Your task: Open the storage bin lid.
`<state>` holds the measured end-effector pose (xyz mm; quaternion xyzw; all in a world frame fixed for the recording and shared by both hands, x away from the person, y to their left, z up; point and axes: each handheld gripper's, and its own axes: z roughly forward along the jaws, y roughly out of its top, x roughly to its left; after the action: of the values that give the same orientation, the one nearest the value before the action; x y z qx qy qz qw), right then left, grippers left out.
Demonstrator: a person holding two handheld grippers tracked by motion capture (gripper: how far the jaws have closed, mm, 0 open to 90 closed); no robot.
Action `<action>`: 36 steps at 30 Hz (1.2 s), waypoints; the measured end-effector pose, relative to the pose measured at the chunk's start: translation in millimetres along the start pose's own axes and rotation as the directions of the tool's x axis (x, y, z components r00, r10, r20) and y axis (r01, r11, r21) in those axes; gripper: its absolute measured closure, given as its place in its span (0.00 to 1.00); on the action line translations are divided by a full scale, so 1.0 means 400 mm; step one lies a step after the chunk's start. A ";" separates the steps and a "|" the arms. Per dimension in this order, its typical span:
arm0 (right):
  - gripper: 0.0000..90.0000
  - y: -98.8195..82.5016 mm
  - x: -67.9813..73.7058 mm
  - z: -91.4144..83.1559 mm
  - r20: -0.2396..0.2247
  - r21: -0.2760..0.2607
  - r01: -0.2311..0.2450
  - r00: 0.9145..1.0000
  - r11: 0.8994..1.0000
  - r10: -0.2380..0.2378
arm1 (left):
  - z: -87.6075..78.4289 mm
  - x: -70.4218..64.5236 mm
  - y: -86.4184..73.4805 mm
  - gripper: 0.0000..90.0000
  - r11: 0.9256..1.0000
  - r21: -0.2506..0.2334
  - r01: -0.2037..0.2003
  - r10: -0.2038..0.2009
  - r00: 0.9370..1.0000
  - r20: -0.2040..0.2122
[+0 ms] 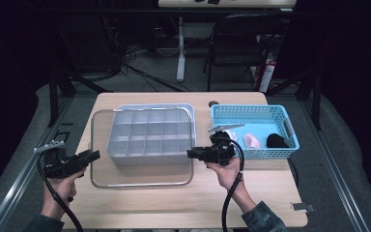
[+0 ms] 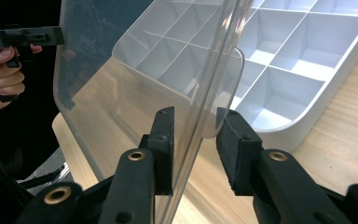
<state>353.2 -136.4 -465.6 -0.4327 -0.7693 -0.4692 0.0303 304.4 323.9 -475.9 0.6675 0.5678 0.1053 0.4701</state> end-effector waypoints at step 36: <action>0.75 -0.091 0.039 0.070 -0.013 0.094 0.017 1.000 0.995 -0.016 | -0.038 0.052 -0.102 0.62 0.998 0.064 0.003 -0.002 1.000 -0.014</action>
<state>328.2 -112.4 -499.5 -0.4214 -0.7940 -0.4351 0.0515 274.0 345.8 -506.4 0.6806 0.5750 0.0909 0.4448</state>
